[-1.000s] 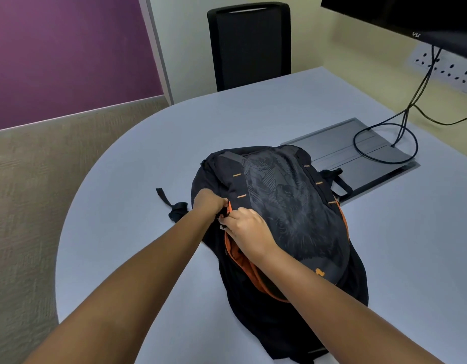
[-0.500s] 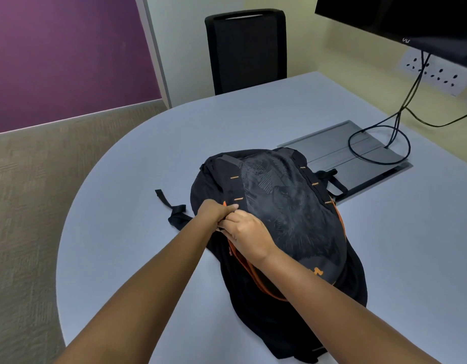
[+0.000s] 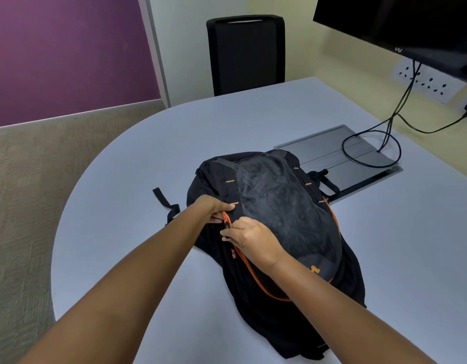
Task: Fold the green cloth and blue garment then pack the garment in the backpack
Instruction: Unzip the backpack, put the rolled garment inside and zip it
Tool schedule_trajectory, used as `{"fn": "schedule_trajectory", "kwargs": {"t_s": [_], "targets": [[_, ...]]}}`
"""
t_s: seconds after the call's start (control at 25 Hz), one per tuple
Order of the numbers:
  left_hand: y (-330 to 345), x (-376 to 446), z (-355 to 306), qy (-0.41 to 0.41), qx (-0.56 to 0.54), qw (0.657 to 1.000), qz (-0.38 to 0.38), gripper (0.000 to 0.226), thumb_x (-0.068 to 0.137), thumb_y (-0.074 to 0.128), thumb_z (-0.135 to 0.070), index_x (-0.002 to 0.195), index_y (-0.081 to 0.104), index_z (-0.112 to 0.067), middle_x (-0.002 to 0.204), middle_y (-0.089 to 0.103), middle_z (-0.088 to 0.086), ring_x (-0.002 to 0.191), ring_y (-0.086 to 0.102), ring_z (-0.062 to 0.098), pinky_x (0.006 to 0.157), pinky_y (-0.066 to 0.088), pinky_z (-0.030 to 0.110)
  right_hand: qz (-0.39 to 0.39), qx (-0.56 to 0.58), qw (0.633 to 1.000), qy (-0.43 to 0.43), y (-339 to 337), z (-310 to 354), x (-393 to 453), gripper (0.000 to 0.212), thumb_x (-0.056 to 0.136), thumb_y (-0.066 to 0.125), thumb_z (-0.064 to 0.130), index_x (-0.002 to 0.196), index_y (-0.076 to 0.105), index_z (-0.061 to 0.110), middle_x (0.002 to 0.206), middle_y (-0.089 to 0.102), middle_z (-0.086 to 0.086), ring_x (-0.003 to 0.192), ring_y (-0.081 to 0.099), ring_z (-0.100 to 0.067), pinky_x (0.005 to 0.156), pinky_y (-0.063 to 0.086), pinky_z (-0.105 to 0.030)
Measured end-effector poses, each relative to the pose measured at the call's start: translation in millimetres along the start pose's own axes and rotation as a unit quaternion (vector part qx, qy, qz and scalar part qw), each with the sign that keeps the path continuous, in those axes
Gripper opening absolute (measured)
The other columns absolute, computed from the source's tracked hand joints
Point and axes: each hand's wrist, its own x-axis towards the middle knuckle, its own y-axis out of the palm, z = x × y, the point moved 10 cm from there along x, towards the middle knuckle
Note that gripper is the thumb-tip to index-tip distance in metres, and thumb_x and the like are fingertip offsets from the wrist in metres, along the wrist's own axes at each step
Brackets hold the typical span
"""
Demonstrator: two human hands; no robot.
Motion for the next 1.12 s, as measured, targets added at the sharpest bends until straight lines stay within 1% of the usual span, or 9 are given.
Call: {"fn": "schedule_trajectory", "kwargs": {"t_s": [0.08,0.24,0.32,0.4,0.48,0.64,0.76,0.92,1.12], "targets": [[-4.0,-4.1,0.1,-0.002,0.019,1.0,-0.006,0.032,0.085,0.067,-0.024,0.068,0.045,-0.007,0.045,0.058,0.001,0.045,0.055,0.007,0.016,0.018,0.012,0.008,0.004,1.0,-0.009,-2.7,2.5,-6.1,0.016,0.073,0.074,0.017,0.088,0.075,0.011,0.065,0.061,0.003,0.061,0.057,-0.015,0.052,0.047,-0.02],[1.9,-8.6,0.5,0.005,0.026,1.0,0.01,0.034,0.085,0.066,-0.027,0.069,0.043,-0.008,0.054,0.058,0.002,0.049,0.053,0.006,0.015,0.016,0.011,0.015,0.023,0.999,-0.021,-10.0,6.3,-30.3,0.017,0.073,0.078,0.016,0.089,0.075,0.014,0.068,0.063,0.006,0.064,0.056,-0.01,0.057,0.047,-0.02],[-1.7,-1.2,-0.6,0.013,0.012,1.0,0.001,0.033,0.082,0.07,-0.027,0.073,0.044,-0.007,0.061,0.058,0.004,0.054,0.054,0.009,0.018,0.028,0.014,0.037,0.04,0.998,-0.024,-7.8,11.0,-49.7,0.012,0.078,0.072,0.022,0.089,0.074,0.016,0.069,0.064,0.007,0.064,0.055,-0.009,0.057,0.045,-0.018],[-6.9,8.3,-0.9,0.027,0.001,0.999,-0.017,0.036,0.077,0.074,-0.029,0.076,0.046,-0.006,0.07,0.058,0.007,0.062,0.056,0.015,0.052,0.054,0.018,0.076,0.054,0.995,-0.021,0.5,15.4,-77.2,0.018,0.082,0.061,0.032,0.086,0.075,0.021,0.068,0.063,0.01,0.063,0.054,-0.005,0.056,0.044,-0.015],[-9.7,15.2,2.8,0.059,0.013,0.996,-0.06,0.042,0.075,0.076,-0.035,0.067,0.045,-0.008,0.069,0.058,0.008,0.067,0.06,0.023,0.078,0.055,0.032,0.111,0.068,0.991,0.014,8.8,11.1,-110.9,0.029,0.08,0.053,0.042,0.083,0.075,0.025,0.066,0.062,0.013,0.065,0.052,-0.001,0.055,0.045,-0.012],[5.2,-10.0,26.0,0.161,0.019,0.966,-0.203,0.044,0.084,0.059,-0.049,0.063,0.038,-0.017,0.067,0.05,0.001,0.078,0.052,0.026,0.075,0.041,0.036,0.18,0.157,0.931,0.275,21.9,-25.3,-170.2,0.07,0.069,0.037,0.081,0.078,0.071,0.02,0.08,0.063,0.008,0.079,0.053,-0.006,0.066,0.043,-0.011],[27.1,-20.0,61.0,0.13,0.019,0.969,-0.208,0.038,0.082,0.057,-0.053,0.069,0.043,-0.02,0.075,0.059,0.001,0.082,0.058,0.027,0.087,0.045,0.045,0.066,0.207,0.863,0.456,18.7,-42.7,-188.6,0.052,0.061,0.065,0.069,0.069,0.057,0.019,0.068,0.059,0.006,0.062,0.054,-0.007,0.059,0.045,-0.016],[55.1,-39.7,102.3,0.124,-0.033,0.974,-0.187,0.026,0.084,0.064,-0.036,0.08,0.051,-0.014,0.075,0.054,-0.003,0.08,0.054,0.021,0.072,0.041,0.03,0.066,0.189,0.813,0.546,39.1,-37.5,-179.5,0.035,0.071,0.077,0.044,0.091,0.063,0.018,0.077,0.062,0.009,0.075,0.061,-0.009,0.068,0.05,-0.022],[83.9,-56.3,140.1,0.11,-0.043,0.983,-0.14,0.035,0.086,0.061,-0.041,0.075,0.063,-0.008,0.063,0.054,-0.002,0.069,0.052,0.017,0.053,0.034,0.025,0.073,0.183,0.815,0.544,32.3,-29.9,-171.9,0.026,0.079,0.071,0.04,0.088,0.069,0.016,0.072,0.062,0.009,0.074,0.063,-0.011,0.065,0.052,-0.026]]}}
